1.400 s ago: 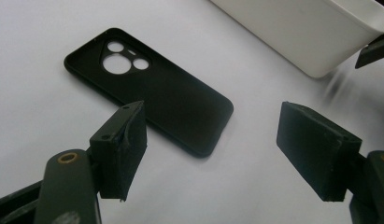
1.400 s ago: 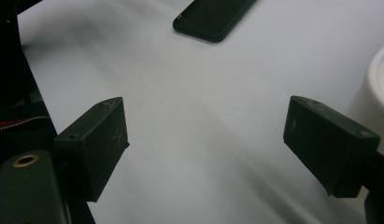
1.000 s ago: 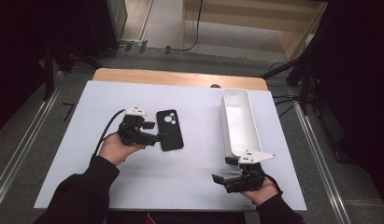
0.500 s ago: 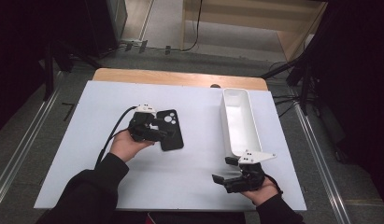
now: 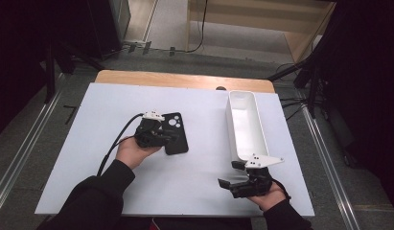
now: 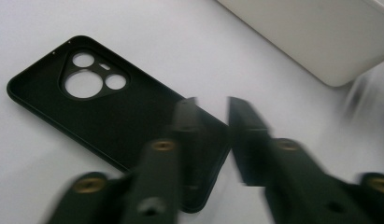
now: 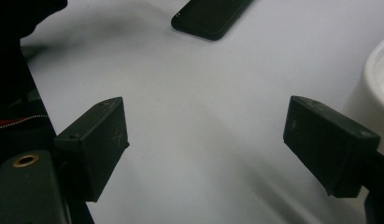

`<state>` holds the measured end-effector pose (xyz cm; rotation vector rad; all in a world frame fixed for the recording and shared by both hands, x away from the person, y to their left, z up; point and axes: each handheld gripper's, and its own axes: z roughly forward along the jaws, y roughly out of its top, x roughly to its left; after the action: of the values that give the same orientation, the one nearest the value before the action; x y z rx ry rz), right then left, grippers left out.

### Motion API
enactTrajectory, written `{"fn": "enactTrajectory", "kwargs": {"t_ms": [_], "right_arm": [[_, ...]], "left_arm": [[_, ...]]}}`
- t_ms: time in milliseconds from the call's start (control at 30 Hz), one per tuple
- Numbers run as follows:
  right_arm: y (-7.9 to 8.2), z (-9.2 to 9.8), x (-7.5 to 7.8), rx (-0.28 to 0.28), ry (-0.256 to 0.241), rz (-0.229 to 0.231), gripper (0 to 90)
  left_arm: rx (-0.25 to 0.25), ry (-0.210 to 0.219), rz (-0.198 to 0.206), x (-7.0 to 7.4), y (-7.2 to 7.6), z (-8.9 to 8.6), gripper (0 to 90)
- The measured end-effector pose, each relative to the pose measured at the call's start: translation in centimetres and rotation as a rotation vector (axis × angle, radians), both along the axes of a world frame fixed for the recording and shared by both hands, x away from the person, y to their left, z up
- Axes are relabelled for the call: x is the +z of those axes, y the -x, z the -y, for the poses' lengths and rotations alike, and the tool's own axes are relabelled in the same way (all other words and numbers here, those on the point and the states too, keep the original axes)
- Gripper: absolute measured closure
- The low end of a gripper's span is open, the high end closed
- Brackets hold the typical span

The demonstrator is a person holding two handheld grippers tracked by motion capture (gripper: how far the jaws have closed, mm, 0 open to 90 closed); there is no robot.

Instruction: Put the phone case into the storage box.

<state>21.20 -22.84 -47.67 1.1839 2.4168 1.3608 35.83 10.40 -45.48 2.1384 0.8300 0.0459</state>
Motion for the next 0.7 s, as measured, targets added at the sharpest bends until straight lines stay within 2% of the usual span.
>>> {"fn": "enactTrajectory", "kwargs": {"t_ms": [33,67,100,267,333,400,433,700], "right_arm": [[0.0,0.0,0.0,0.0,0.0,0.0,12.3],[0.0,0.0,0.0,0.0,0.0,-0.001,12.3],[0.0,0.0,0.0,0.0,-0.001,-0.001,12.3],[0.0,0.0,0.0,0.0,-0.001,-0.001,12.3],[0.0,0.0,0.0,0.001,0.0,0.0,12.3],[0.0,0.0,0.0,0.001,-0.002,-0.003,12.3],[0.0,0.0,0.0,0.001,-0.003,-0.003,12.3],[0.0,0.0,0.0,0.002,-0.001,-0.001,12.3]], "left_arm": [[0.0,0.0,0.0,0.0,0.0,0.0,84.5],[-0.01,-0.015,0.011,-0.2,0.2,0.0,84.5],[-0.017,-0.025,-0.003,-0.5,0.2,0.0,89.4],[-0.01,-0.038,-0.013,-1.2,0.2,0.0,89.5],[-0.007,-0.061,0.004,-1.5,0.4,0.0,89.4],[-0.005,-0.049,0.0,-1.7,0.5,0.0,89.4],[0.001,-0.063,-0.001,-1.9,0.5,-0.1,89.4],[-0.004,-0.067,-0.024,-2.9,1.1,-0.3,89.4]]}}
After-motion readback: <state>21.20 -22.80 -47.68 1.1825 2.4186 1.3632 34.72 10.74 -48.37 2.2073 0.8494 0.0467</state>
